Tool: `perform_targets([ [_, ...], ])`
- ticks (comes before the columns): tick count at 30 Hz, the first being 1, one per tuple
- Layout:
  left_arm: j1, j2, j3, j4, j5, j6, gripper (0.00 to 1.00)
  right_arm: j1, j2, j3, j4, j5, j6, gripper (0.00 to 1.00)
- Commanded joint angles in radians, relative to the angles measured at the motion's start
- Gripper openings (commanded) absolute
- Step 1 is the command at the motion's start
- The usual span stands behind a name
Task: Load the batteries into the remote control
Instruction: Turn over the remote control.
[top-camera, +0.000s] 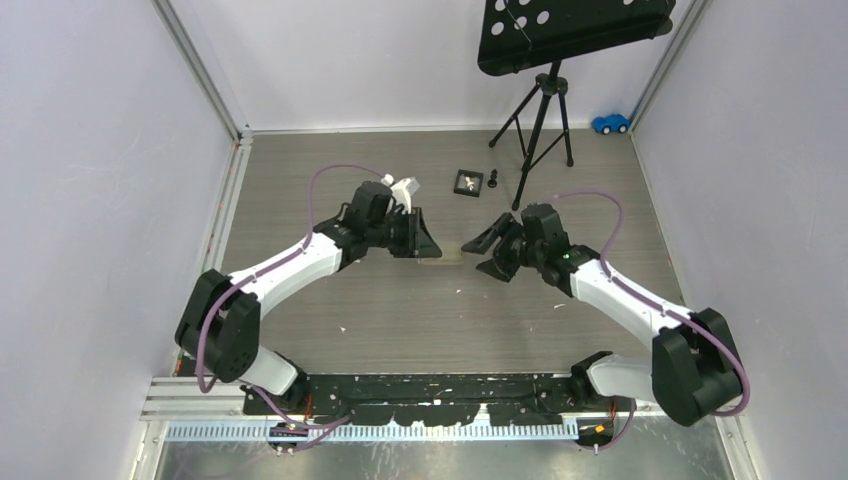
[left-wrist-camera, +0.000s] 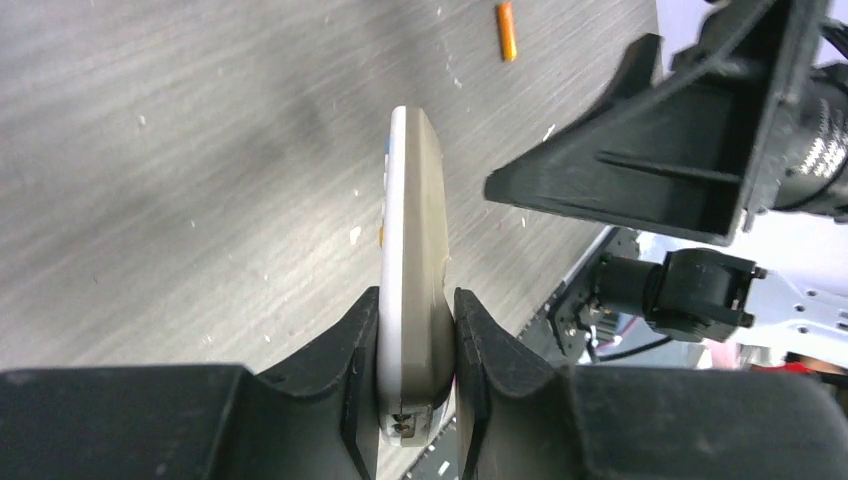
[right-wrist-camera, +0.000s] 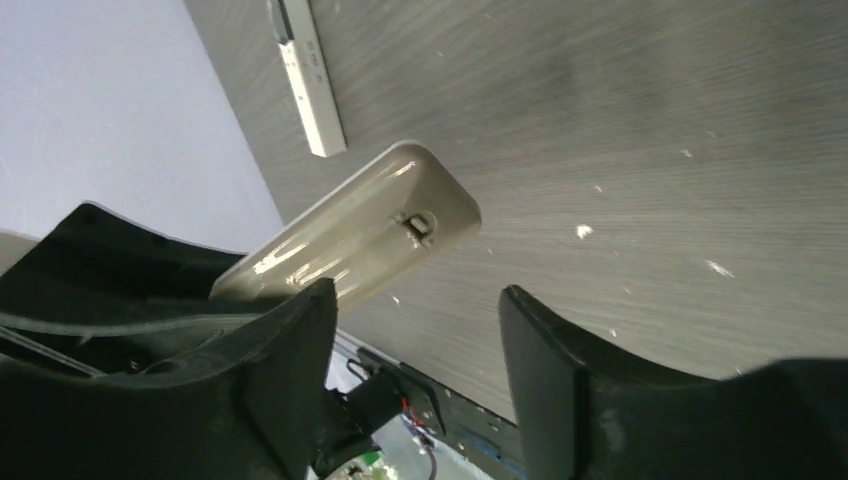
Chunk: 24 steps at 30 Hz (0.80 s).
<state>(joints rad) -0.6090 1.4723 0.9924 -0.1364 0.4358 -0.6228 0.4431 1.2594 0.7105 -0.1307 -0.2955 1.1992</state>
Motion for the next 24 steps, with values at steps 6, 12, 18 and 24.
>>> perform_targets([
  [6, 0.072, 0.1, 0.027, -0.138, 0.244, -0.084, 0.0, 0.009, -0.11, -0.075, 0.048, -0.022, -0.253, 0.41],
  [12, 0.079, 0.163, 0.015, -0.166, 0.295, -0.075, 0.0, 0.037, -0.017, -0.106, 0.17, -0.047, -0.264, 0.52],
  [18, 0.096, 0.208, -0.009, -0.16, 0.335, -0.056, 0.0, 0.068, 0.083, -0.119, 0.263, -0.065, -0.254, 0.52],
  [24, 0.106, 0.229, -0.031, -0.148, 0.34, -0.053, 0.0, 0.108, 0.144, -0.145, 0.334, -0.079, -0.221, 0.49],
])
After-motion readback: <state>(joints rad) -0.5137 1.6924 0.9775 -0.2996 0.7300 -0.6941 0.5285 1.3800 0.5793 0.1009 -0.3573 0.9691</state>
